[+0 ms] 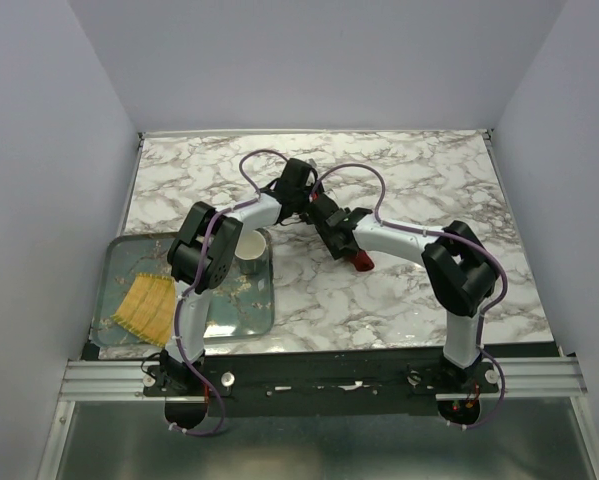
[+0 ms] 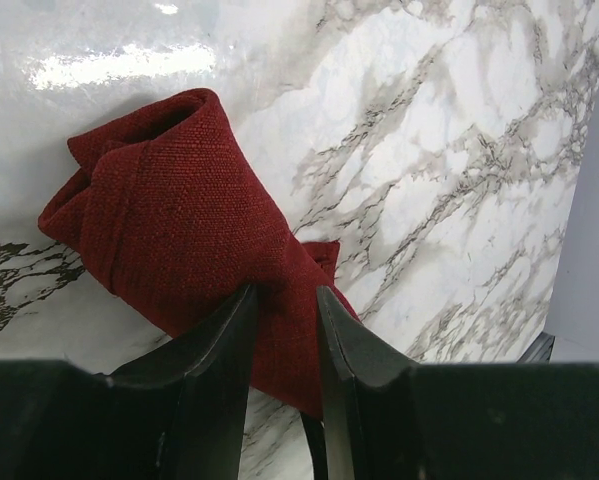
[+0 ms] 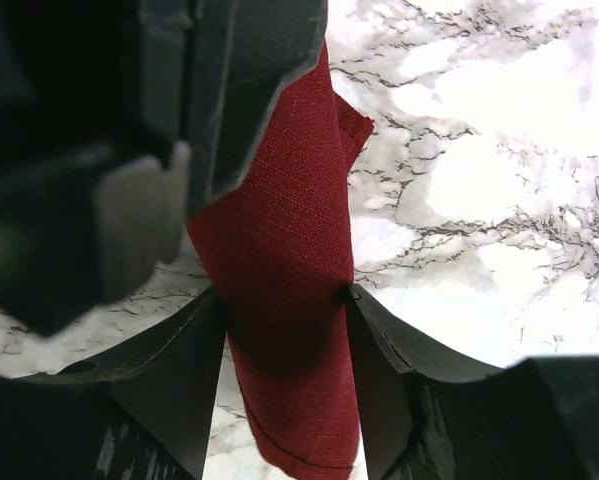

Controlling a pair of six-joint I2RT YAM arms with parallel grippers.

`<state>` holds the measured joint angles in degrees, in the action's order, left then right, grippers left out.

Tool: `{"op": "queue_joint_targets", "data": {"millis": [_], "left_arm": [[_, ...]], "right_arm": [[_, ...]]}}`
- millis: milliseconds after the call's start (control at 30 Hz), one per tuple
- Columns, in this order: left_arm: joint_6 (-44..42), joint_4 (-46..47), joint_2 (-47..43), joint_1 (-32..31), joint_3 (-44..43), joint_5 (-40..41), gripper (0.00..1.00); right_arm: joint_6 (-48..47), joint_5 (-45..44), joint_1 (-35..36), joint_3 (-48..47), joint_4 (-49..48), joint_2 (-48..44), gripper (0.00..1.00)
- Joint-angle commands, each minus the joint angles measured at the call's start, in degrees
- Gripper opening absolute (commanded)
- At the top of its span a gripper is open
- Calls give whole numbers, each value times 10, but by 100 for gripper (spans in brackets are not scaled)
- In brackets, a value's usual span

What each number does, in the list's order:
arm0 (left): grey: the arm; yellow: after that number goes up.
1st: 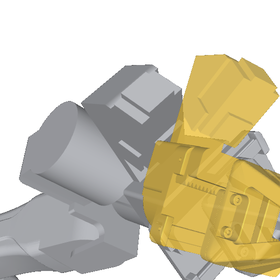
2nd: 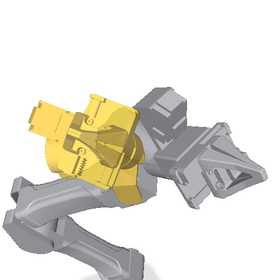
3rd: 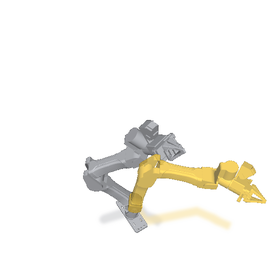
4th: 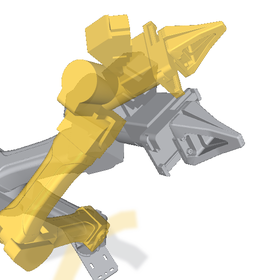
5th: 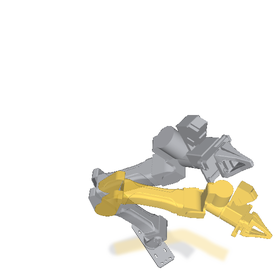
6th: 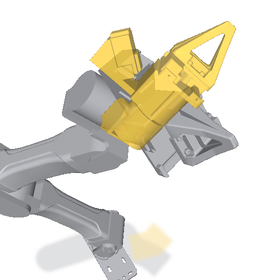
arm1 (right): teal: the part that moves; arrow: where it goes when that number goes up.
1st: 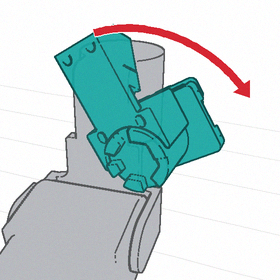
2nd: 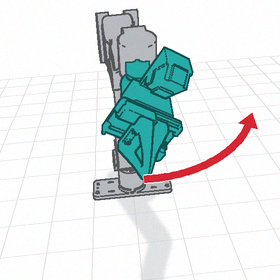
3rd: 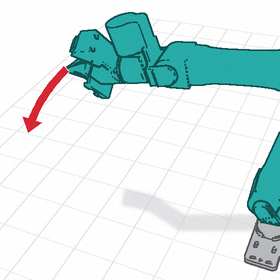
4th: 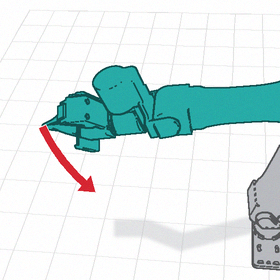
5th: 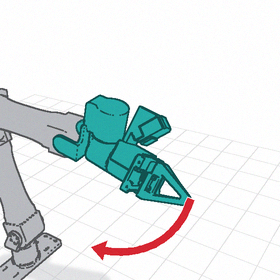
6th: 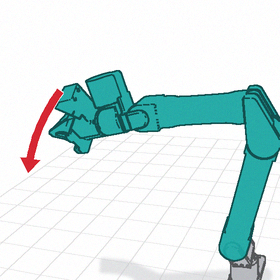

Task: Fold the napkin, place the utensils inside, and roll it up
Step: Roll the napkin with the utensil

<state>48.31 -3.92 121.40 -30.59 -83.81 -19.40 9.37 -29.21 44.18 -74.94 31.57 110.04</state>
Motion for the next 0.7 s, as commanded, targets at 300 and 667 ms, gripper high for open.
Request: {"op": "queue_joint_targets", "data": {"millis": [300, 667], "left_arm": [[-31, -35, -36, 17, -13, 9, 43], [-39, -43, -82, 33, -15, -5, 45]], "right_arm": [[-18, 107, -35, 24, -49, -25, 31], [2, 445, -177, 40, -58, -30, 27]]}}
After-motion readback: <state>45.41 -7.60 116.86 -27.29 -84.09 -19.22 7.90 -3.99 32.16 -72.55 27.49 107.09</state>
